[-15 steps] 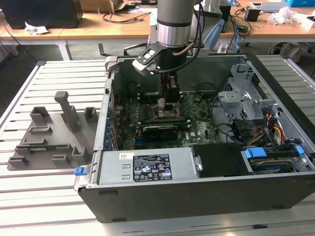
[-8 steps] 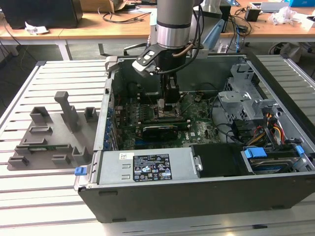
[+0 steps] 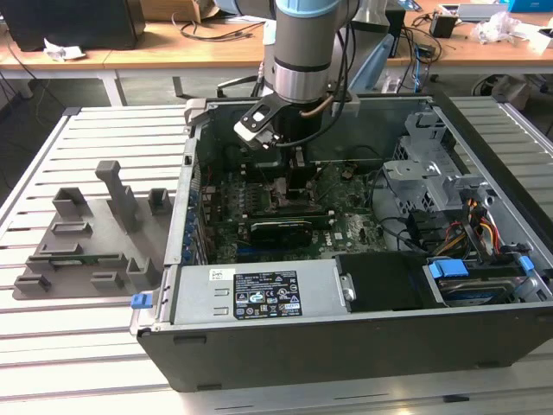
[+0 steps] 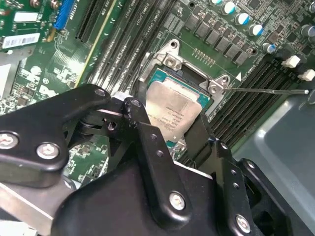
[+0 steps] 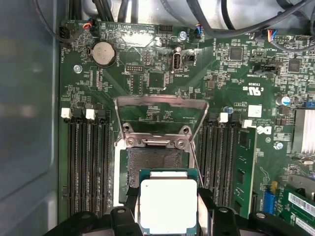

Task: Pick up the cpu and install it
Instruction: 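Place the cpu into insertion slot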

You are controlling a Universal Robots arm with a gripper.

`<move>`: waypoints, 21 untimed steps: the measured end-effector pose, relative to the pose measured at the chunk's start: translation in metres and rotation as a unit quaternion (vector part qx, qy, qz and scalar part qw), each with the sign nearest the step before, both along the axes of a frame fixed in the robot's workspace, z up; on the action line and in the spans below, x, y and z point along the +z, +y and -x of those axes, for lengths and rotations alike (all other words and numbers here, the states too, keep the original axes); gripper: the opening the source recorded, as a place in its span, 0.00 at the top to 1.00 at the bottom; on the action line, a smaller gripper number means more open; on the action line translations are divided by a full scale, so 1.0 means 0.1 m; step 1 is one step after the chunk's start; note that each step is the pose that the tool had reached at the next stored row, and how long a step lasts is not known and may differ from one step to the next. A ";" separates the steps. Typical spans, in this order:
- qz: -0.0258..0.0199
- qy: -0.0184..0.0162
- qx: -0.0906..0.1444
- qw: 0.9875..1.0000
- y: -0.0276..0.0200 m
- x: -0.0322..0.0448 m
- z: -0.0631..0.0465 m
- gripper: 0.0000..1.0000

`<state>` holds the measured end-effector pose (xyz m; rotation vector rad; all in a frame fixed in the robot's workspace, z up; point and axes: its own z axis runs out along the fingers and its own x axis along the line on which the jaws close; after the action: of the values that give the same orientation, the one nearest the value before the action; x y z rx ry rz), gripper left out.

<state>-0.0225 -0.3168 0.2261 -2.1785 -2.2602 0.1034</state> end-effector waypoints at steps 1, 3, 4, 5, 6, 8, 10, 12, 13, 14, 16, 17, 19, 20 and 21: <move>0.000 0.000 0.000 1.000 0.008 -0.005 0.00 0.45; -0.001 0.000 -0.001 1.000 0.021 -0.021 0.00 0.45; -0.002 0.000 -0.001 1.000 0.024 -0.032 0.00 0.45; -0.002 0.000 -0.002 1.000 0.025 -0.043 0.00 0.45; -0.002 0.000 -0.003 1.000 0.026 -0.053 0.00 0.45; -0.003 0.000 -0.005 1.000 0.027 -0.077 0.00 0.45; -0.004 0.000 -0.008 1.000 0.028 -0.118 -0.02 0.45; -0.004 0.001 -0.009 1.000 0.028 -0.140 -0.03 0.45; -0.004 0.001 -0.010 1.000 0.030 -0.155 -0.03 0.45; -0.004 0.001 -0.011 1.000 0.032 -0.166 -0.04 0.45; -0.004 0.001 -0.012 1.000 0.043 -0.196 -0.04 0.45; -0.004 0.001 -0.012 1.000 0.052 -0.207 -0.04 0.45; -0.004 0.001 -0.013 1.000 0.059 -0.220 -0.05 0.45; -0.004 0.001 -0.014 1.000 0.060 -0.229 -0.05 0.45; -0.004 0.001 -0.015 1.000 0.060 -0.242 -0.05 0.45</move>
<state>-0.0173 -0.3108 0.2019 -2.2072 -2.2210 0.0952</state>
